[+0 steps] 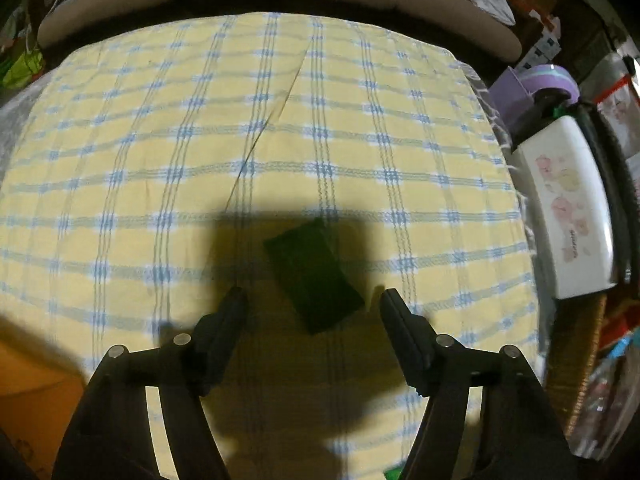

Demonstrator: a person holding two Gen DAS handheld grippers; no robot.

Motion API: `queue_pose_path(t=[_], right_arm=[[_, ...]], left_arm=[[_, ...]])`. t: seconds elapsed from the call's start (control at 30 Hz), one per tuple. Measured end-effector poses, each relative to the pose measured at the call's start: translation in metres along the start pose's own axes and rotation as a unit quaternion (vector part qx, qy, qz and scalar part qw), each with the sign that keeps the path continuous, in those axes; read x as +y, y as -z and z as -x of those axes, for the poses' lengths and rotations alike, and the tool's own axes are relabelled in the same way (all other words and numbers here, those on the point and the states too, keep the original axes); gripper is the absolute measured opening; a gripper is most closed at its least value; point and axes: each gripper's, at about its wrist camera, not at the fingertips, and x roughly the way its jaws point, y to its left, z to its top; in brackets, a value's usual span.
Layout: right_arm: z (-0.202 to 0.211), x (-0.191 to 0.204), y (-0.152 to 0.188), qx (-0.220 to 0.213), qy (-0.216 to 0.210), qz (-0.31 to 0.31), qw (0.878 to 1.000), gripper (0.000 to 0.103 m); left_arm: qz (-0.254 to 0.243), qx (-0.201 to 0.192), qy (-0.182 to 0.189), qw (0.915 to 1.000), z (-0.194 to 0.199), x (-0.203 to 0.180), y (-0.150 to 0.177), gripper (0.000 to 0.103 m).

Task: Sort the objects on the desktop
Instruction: 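Grasp one green packet with the left tool while the right tool approaches the other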

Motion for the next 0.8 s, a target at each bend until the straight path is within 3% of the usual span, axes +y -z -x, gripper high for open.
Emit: queue_pose_path(t=[0.03,0.1,0.13,0.17,0.27,0.3,0.47,0.5,0.7,0.8], right_arm=[[0.000,-0.002,0.001,0.004,-0.003,-0.005,1.000,0.010],[-0.002,-0.003,0.003,0.010,-0.018,-0.013,1.000,0.013],[-0.003,-0.005,0.003,0.012,-0.020,-0.013,1.000,0.017],[-0.004,-0.006,0.005,0.014,-0.022,-0.013,1.000,0.019],[-0.006,-0.011,0.005,0.021,-0.032,-0.021,0.999,0.024],[-0.005,-0.014,0.005,0.021,-0.029,-0.025,0.999,0.024],[-0.004,-0.022,0.009,0.035,-0.043,-0.042,0.998,0.028],[-0.004,-0.025,0.011,0.038,-0.059,-0.056,0.996,0.029],[0.004,-0.026,0.021,0.038,-0.093,-0.087,0.991,0.029],[-0.003,-0.023,0.021,0.052,-0.088,-0.096,0.990,0.030]], left_arm=[[-0.010,-0.006,-0.009,0.9999,-0.001,-0.003,-0.001,0.069],[-0.026,-0.016,-0.030,0.9991,-0.001,-0.007,0.000,0.057],[-0.036,-0.020,-0.042,0.9982,0.000,-0.008,0.001,0.034],[-0.041,-0.021,-0.038,0.9982,0.002,-0.007,0.001,0.027],[-0.037,-0.012,-0.017,0.9991,0.007,0.001,-0.001,0.023],[-0.033,-0.011,-0.006,0.9994,0.012,0.005,0.002,0.003],[-0.010,-0.012,0.099,0.9950,0.051,0.021,0.024,0.002],[-0.003,-0.011,0.140,0.9901,0.062,0.027,0.031,0.002],[0.026,-0.008,0.268,0.9631,0.127,0.056,0.081,0.002],[0.028,-0.017,0.294,0.9553,0.157,0.064,0.106,0.002]])
